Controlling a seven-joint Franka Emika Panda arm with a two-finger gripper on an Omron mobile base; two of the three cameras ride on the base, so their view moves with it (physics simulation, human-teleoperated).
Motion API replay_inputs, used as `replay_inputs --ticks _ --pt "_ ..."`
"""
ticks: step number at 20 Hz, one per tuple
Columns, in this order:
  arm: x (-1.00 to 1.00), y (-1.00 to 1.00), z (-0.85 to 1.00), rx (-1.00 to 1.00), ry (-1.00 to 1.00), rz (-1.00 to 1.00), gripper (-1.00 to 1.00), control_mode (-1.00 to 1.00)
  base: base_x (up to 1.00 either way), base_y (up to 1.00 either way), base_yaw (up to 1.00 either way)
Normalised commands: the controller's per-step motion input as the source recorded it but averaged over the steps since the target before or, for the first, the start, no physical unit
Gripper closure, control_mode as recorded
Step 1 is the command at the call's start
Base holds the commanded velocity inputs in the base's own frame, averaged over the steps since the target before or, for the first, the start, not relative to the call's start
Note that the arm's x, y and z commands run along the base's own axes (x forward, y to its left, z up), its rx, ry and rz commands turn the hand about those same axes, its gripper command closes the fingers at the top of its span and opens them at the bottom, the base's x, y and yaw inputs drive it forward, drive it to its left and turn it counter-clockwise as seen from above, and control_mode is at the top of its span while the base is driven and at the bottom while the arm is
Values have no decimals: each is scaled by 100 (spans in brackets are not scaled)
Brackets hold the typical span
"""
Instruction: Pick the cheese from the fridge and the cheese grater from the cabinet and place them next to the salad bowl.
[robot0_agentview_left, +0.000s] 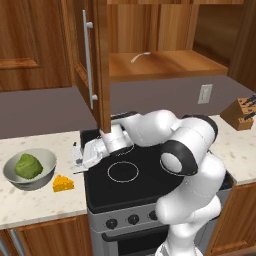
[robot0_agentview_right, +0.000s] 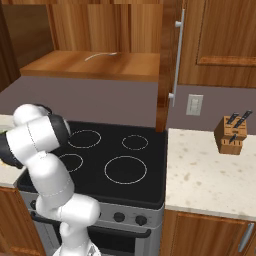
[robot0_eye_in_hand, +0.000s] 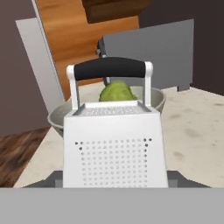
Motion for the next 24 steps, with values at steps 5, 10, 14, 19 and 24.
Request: replay_inputs --ticks 5,10,14,19,24 --pt "14 23 -25 0 -1 3 100 -100 0 0 0" --pt "13 24 -36 0 0 3 100 -100 0 0 0" --pt "15 20 -36 0 -1 3 100 -100 0 0 0" --pt "15 6 -27 0 -3 3 100 -100 0 0 0" --pt "18 3 -25 0 -5 3 100 -100 0 0 0"
